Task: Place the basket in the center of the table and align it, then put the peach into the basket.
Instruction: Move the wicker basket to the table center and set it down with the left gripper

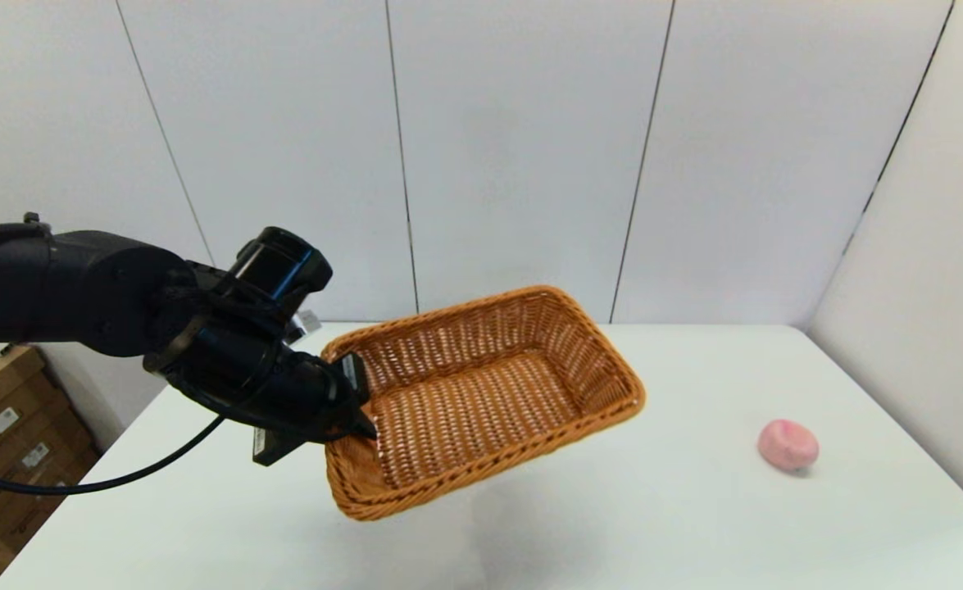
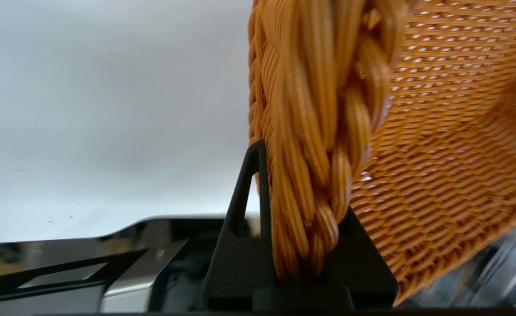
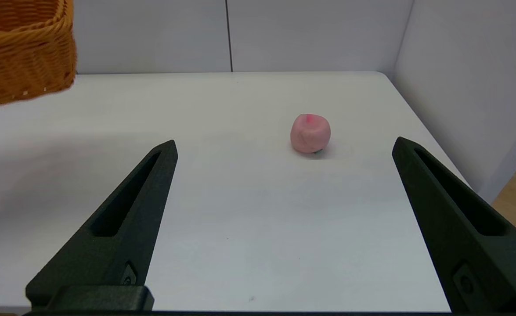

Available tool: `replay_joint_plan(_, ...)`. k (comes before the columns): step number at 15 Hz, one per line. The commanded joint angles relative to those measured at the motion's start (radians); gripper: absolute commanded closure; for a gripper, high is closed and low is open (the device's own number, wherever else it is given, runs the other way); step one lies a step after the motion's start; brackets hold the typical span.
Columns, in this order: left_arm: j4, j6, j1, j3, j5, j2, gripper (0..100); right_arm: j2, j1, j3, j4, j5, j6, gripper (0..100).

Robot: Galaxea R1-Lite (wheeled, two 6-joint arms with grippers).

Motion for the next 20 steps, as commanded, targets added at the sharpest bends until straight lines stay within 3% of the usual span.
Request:
replay_joint_plan(1, -0.066, 0.117, -0.024, 0.027, -0.071, 0.09, 100, 0.0, 0.001, 0.0, 0.0, 0.0, 0.0, 0)
replay_joint_plan(6, -0.232, 0.155, -0.043, 0.079, -0.077, 0.214, 100, 0.0, 0.001, 0.0, 0.002, 0.0, 0.0, 0)
replay_joint_plan(9, -0.237, 0.244, -0.075, 0.059, -0.076, 0.285, 100, 0.0, 0.001, 0.0, 0.002, 0.0, 0.0, 0)
replay_joint_plan(20, -0.234, 0.241, -0.121, -0.033, -0.076, 0.329, 100, 0.0, 0.001, 0.0, 0.0, 0.0, 0.0, 0)
